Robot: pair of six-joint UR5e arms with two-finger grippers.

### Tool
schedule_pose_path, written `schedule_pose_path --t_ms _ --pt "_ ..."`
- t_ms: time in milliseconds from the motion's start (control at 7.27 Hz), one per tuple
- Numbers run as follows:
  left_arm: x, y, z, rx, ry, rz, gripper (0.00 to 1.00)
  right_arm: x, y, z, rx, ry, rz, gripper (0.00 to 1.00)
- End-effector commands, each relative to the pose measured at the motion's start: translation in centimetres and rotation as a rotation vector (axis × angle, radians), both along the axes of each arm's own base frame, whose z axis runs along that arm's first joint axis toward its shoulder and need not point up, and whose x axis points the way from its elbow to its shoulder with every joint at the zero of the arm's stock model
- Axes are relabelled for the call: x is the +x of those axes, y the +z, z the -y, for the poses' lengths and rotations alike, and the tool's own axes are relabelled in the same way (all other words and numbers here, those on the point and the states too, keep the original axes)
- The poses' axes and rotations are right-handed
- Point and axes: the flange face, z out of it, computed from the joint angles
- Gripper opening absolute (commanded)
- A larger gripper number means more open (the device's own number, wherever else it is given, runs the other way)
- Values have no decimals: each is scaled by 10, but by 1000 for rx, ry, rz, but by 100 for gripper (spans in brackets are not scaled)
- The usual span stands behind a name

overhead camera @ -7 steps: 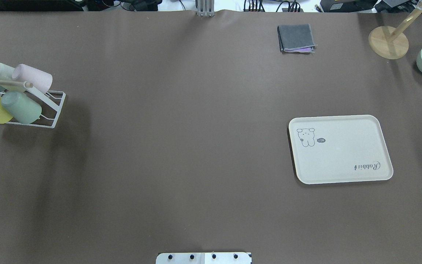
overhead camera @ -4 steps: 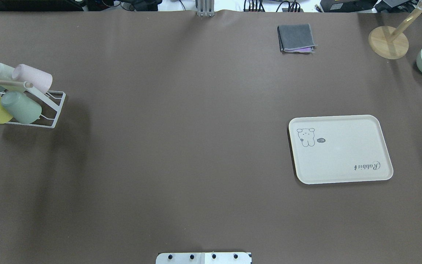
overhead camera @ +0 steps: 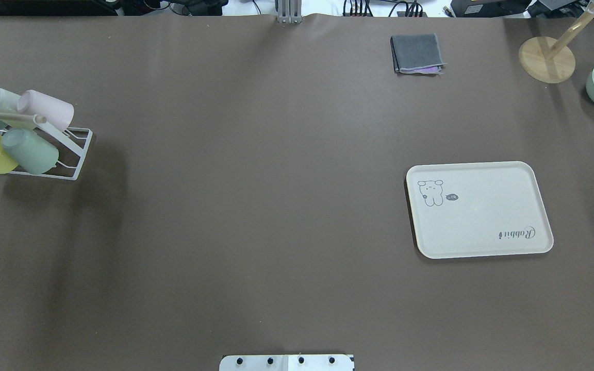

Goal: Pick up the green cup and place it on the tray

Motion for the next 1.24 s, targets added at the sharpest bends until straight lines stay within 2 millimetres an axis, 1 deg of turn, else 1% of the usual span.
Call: schedule_pose_path --t_ms 0,138,275,413,550,688,826,963,1101 --pt "2 -16 1 -10 9 2 98 -1 -9 -3 15 -1 16 100" --pt "4 -35 -1 -14 15 4 98 -1 -12 -3 21 -2 15 100" --pt "4 -45 -2 -1 16 5 99 -1 -12 -3 20 -2 16 100" --pt "9 -64 -1 31 25 6 99 -2 -12 -4 17 0 27 100" --pt "34 -85 0 41 77 6 99 -4 -18 0 63 -2 51 100" --pt "66 -117 -5 76 144 47 99 -16 -15 3 100 -23 100 100" --pt "67 -138 -16 50 169 63 99 -44 -18 15 100 -87 163 100" --pt "73 -155 -24 87 234 69 98 -66 -31 33 110 -127 176 100" --pt "81 -170 -26 103 256 104 98 -87 -47 53 90 -121 182 100"
